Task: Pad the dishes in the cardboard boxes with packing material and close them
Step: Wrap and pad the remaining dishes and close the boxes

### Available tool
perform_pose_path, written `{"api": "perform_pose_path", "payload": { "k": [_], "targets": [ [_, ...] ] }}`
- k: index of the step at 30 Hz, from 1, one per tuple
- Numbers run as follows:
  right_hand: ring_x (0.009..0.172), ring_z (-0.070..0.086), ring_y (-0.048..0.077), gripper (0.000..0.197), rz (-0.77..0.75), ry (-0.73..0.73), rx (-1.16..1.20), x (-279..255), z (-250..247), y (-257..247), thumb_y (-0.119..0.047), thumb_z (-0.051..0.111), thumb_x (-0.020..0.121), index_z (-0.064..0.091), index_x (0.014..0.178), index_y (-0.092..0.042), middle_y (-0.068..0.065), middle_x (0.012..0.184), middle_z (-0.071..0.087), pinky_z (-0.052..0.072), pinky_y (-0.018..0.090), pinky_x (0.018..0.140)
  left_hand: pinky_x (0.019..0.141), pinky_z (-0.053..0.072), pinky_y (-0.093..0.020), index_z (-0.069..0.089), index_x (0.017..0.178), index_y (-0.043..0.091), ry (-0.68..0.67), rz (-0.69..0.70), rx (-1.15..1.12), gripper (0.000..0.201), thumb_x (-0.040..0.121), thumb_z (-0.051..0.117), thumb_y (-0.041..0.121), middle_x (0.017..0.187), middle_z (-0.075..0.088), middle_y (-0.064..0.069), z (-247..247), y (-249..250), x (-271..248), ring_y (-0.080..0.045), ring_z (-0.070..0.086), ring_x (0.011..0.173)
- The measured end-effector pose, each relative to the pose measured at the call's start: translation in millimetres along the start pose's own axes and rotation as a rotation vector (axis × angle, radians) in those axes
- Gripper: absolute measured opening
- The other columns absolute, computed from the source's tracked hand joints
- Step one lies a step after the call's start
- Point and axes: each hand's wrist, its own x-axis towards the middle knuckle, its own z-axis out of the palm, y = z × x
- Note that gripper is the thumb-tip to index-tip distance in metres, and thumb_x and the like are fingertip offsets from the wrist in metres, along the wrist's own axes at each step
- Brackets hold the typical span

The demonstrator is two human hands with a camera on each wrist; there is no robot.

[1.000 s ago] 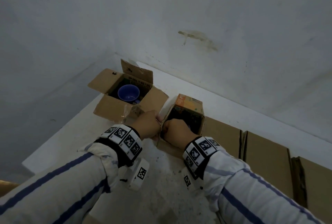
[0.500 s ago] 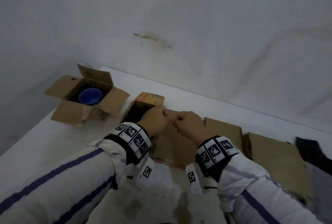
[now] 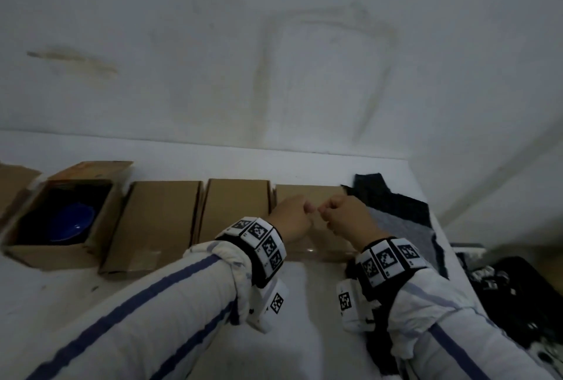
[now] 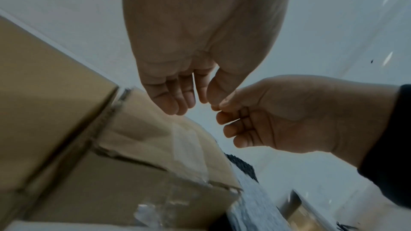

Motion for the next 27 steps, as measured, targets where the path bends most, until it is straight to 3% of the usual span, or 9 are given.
{"api": "perform_pose_path", "payload": {
  "k": [3,7,10,12,14,16,19,23,27],
  "targets": [
    [0.085,0.063,0.03,0.027,0.048,0.043,-0.119,6,-26,43,-0.013,0.052,0.09,0.057,0.064,-0.021,0.008,0.082,0.062,0.052,0.036,0.073,0.101,0.042,-0.032,0.055,0.122,0.018,-0.03,0.015,0.015,0.036,0.087,0.049,0.009,0.13,0.053,-0.003,32,18,12,-0.021,0.051,0.118],
    [0.07,0.056,0.022,0.023,0.121,0.01,-0.39,8,-34,88,-0.012,0.048,0.091,0.057,0.07,-0.009,0.009,0.074,0.057,0.04,0.024,0.06,0.102,0.042,-0.034,0.055,0.121,0.016,-0.064,0.028,0.034,0.036,0.087,0.049,0.007,0.13,0.052,-0.005,56,26,24,-0.022,0.05,0.118],
    [0.093,0.057,0.025,0.02,0.149,-0.118,-0.386,7,-26,102,-0.026,0.063,0.082,0.057,0.091,-0.008,0.014,0.101,0.058,0.05,0.033,0.082,0.101,0.042,-0.033,0.055,0.12,0.014,-0.062,0.024,0.05,0.034,0.088,0.049,0.006,0.129,0.052,-0.006,63,27,30,-0.022,0.05,0.118],
    [0.115,0.048,0.03,0.063,0.178,-0.203,-0.443,5,-21,105,-0.041,0.073,0.07,0.05,0.118,-0.008,0.015,0.122,0.045,0.046,0.038,0.096,0.101,0.041,-0.032,0.055,0.121,0.014,-0.051,0.024,0.046,0.034,0.089,0.049,0.007,0.13,0.052,-0.006,65,25,31,-0.022,0.05,0.118],
    [0.124,0.041,0.032,0.08,0.171,-0.223,-0.543,6,-14,106,-0.047,0.074,0.069,0.042,0.13,-0.008,0.015,0.131,0.037,0.041,0.04,0.102,0.1,0.04,-0.03,0.055,0.121,0.014,-0.031,0.025,0.034,0.033,0.089,0.048,0.007,0.13,0.052,-0.006,66,24,32,-0.021,0.049,0.119],
    [0.124,0.041,0.032,0.063,0.141,-0.197,-0.619,8,-9,109,-0.039,0.065,0.079,0.046,0.129,-0.006,0.017,0.132,0.039,0.04,0.037,0.104,0.099,0.039,-0.029,0.056,0.12,0.013,-0.021,0.024,0.016,0.032,0.09,0.048,0.006,0.129,0.052,-0.006,66,23,33,-0.021,0.049,0.119],
    [0.115,0.053,0.027,0.031,0.059,-0.198,-0.647,12,-15,109,-0.023,0.05,0.092,0.063,0.11,-0.002,0.015,0.121,0.059,0.04,0.03,0.097,0.1,0.039,-0.028,0.057,0.119,0.012,-0.015,0.033,0.006,0.031,0.09,0.048,0.005,0.129,0.053,-0.007,63,23,32,-0.022,0.049,0.119],
    [0.11,0.058,0.027,0.021,0.023,-0.227,-0.639,16,-20,112,-0.02,0.049,0.092,0.064,0.101,-0.008,0.014,0.115,0.063,0.044,0.029,0.093,0.098,0.039,-0.026,0.058,0.117,0.01,0.003,0.03,-0.006,0.031,0.089,0.048,0.004,0.127,0.055,-0.008,61,22,32,-0.022,0.05,0.118],
    [0.113,0.053,0.027,0.027,-0.04,-0.158,-0.633,19,-8,125,-0.016,0.044,0.092,0.06,0.109,-0.003,0.013,0.116,0.06,0.039,0.029,0.096,0.098,0.04,-0.028,0.059,0.115,0.011,-0.003,0.022,-0.008,0.029,0.089,0.048,0.005,0.126,0.055,-0.008,61,22,31,-0.023,0.051,0.116]
  ]
}}
